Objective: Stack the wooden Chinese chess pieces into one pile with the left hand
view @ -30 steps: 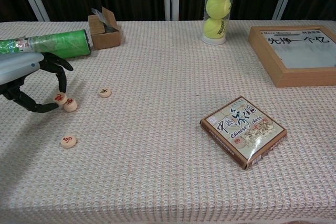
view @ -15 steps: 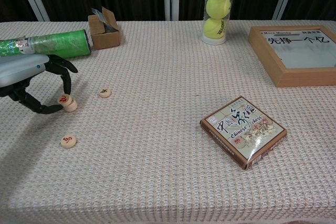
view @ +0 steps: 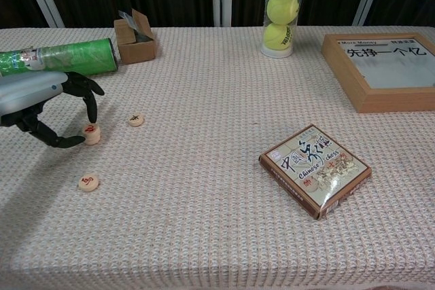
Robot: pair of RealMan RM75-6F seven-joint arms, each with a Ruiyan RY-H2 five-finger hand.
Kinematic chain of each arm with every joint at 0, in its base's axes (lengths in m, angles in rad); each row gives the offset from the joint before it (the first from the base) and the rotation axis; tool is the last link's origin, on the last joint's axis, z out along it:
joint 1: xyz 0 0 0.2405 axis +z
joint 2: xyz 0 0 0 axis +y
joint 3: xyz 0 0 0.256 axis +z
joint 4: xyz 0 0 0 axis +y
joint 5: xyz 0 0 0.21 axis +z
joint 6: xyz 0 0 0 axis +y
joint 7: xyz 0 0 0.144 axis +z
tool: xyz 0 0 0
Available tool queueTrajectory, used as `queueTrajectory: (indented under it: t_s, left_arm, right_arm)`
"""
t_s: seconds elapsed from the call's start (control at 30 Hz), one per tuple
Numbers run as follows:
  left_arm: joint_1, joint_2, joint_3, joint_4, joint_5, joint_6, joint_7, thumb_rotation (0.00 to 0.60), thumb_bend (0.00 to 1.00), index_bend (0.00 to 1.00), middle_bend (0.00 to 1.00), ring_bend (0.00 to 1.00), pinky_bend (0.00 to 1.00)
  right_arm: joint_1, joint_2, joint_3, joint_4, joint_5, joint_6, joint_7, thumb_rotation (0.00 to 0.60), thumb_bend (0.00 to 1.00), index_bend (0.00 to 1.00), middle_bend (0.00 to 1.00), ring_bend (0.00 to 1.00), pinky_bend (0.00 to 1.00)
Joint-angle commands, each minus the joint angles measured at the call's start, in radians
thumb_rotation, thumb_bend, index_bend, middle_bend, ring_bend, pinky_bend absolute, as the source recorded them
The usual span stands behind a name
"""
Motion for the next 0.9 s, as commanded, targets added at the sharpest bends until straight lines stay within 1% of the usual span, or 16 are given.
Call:
queueTrajectory:
  t_s: [0.03, 0.2, 0.33, 0.43, 0.53, 0.63, 0.7, 0.9]
  left_arm:
    - [0.000, 0.000, 0.000, 0.000, 0.000, 0.001, 0.000, 0.600, 0.29, 0.44, 0.14, 0.00, 0.01]
    - [0.011, 0.013, 0.004, -0.023, 0.016, 0.028, 0.004, 0.600, 0.29, 0.42, 0.14, 0.00, 0.01]
    - [0.037, 0.047, 0.022, -0.097, 0.077, 0.099, 0.023, 0.600, 0.29, 0.40, 0.13, 0.00, 0.01]
    - [0.063, 0.072, 0.058, -0.158, 0.157, 0.160, 0.048, 0.600, 0.29, 0.40, 0.13, 0.00, 0.01]
    - [0.084, 0.084, 0.109, -0.181, 0.217, 0.178, 0.076, 0.600, 0.29, 0.41, 0.12, 0.00, 0.01]
    - [0.099, 0.071, 0.143, -0.173, 0.242, 0.173, 0.079, 0.600, 0.28, 0.41, 0.12, 0.00, 0.02]
    - [0.105, 0.055, 0.156, -0.157, 0.253, 0.170, 0.078, 0.600, 0.28, 0.41, 0.12, 0.00, 0.02]
    - [0.111, -0.016, 0.167, -0.052, 0.291, 0.163, 0.094, 0.600, 0.28, 0.41, 0.12, 0.00, 0.02]
  right_arm:
    - [0.000, 0.000, 0.000, 0.000, 0.001, 0.000, 0.000, 0.600, 0.25, 0.00, 0.00, 0.00, 0.00]
    - [-0.001, 0.001, 0.002, 0.001, 0.005, 0.001, 0.003, 0.600, 0.25, 0.00, 0.00, 0.00, 0.00]
    - [-0.001, 0.002, 0.003, 0.001, 0.007, 0.000, 0.003, 0.600, 0.25, 0.00, 0.00, 0.00, 0.00]
    - [0.000, 0.002, 0.003, 0.001, 0.007, -0.002, 0.001, 0.600, 0.25, 0.00, 0.00, 0.00, 0.00]
    - [-0.002, 0.003, 0.004, -0.001, 0.005, 0.004, 0.005, 0.600, 0.25, 0.00, 0.00, 0.00, 0.00]
    - [-0.005, 0.005, 0.004, -0.001, 0.003, 0.012, 0.010, 0.600, 0.25, 0.00, 0.00, 0.00, 0.00]
    - [-0.006, 0.005, 0.004, 0.000, 0.002, 0.015, 0.013, 0.600, 0.25, 0.00, 0.00, 0.00, 0.00]
    - [-0.008, 0.007, 0.004, 0.002, -0.001, 0.019, 0.020, 0.600, 0.25, 0.00, 0.00, 0.00, 0.00]
